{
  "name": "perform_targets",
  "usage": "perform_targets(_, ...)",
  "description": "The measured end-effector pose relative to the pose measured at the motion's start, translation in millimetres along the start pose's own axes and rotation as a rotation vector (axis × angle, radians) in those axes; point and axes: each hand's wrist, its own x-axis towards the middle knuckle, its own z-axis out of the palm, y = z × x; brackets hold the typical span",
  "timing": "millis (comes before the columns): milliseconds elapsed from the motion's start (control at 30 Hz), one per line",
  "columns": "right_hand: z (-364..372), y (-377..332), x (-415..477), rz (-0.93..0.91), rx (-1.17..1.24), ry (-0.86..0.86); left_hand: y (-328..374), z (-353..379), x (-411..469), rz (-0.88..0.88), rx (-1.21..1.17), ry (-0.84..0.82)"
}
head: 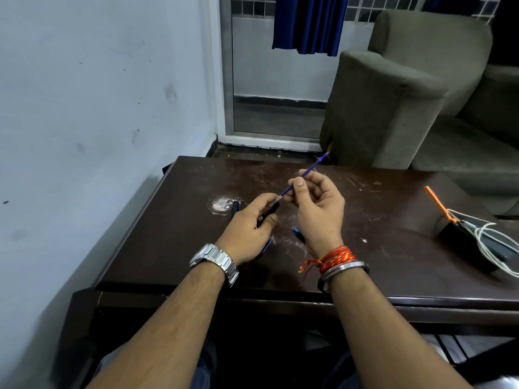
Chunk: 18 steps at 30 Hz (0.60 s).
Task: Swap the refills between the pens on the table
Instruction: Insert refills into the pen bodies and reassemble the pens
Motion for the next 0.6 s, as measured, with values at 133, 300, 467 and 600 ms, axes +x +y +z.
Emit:
perform_targets(133, -2, 2, 4, -0.028, -0.003, 0.065, 1, -1, -1, -0.018, -0.010, -0.010)
perform_targets(300, -5, 2, 4, -0.037, -0.044, 0.082, 0, 1, 0, -0.023, -0.037, -0.003)
perform_targets(467, -2, 5, -1, 0.016, -0.163, -0.072, -5, 3, 1, -0.011, -0.048, 0.017)
perform_targets(600, 0, 12, -4, 0.042, -0.344, -0.182, -8, 2, 2, 0.020, -0.079, 0.021)
